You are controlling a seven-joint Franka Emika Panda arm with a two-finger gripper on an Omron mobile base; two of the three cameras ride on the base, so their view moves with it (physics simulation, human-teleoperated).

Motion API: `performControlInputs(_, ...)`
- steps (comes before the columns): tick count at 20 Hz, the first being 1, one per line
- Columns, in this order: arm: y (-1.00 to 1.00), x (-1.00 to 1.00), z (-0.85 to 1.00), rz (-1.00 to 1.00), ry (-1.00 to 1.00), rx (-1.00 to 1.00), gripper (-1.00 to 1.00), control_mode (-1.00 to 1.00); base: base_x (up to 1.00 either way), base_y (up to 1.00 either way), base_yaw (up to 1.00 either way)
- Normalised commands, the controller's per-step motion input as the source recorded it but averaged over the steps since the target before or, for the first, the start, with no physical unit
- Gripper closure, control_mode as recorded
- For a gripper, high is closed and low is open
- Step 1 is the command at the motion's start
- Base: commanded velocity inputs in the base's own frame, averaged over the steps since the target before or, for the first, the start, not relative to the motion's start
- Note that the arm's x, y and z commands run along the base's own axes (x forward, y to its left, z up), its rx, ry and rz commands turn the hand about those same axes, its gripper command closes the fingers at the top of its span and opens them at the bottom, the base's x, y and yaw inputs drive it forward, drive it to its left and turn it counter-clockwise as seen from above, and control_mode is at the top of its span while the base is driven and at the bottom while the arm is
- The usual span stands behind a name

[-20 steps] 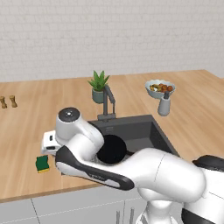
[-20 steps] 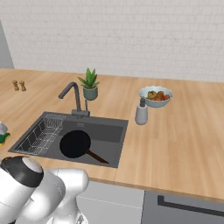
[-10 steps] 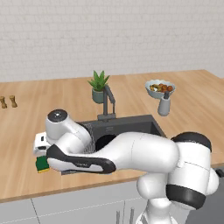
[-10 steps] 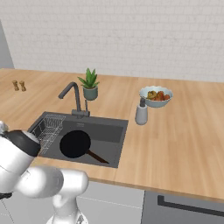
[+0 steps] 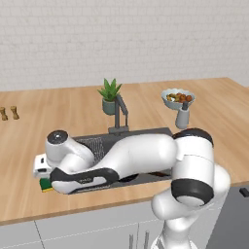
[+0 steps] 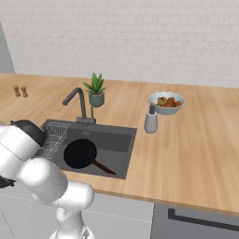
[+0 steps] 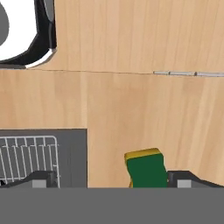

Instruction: Pick the pan and sponge and place them into the sink. Then turn on the water.

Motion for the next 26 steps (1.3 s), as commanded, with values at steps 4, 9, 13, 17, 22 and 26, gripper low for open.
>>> performControlInputs(4,0.14,0.31,-0.34,0.00,0.00,0.00,-1.00,-1.00,0.00,0.00,0.00)
performControlInputs(9,0.28,0.35,-0.29,0.00,0.00,0.00,-1.00,-1.00,0.00,0.00,0.00)
performControlInputs(13,0.33,0.26,-0.18,0.00,0.00,0.00,-1.00,-1.00,0.00,0.00,0.00)
performControlInputs(17,0.31,0.32,-0.07,0.00,0.00,0.00,-1.00,-1.00,0.00,0.00,0.00)
performControlInputs(22,0.37,0.27,0.00,0.00,0.00,-0.01,-1.00,-1.00,0.00,0.00,0.00)
performControlInputs(26,0.35,0.26,-0.05,0.00,0.00,-0.02,-1.00,-1.00,0.00,0.00,0.00)
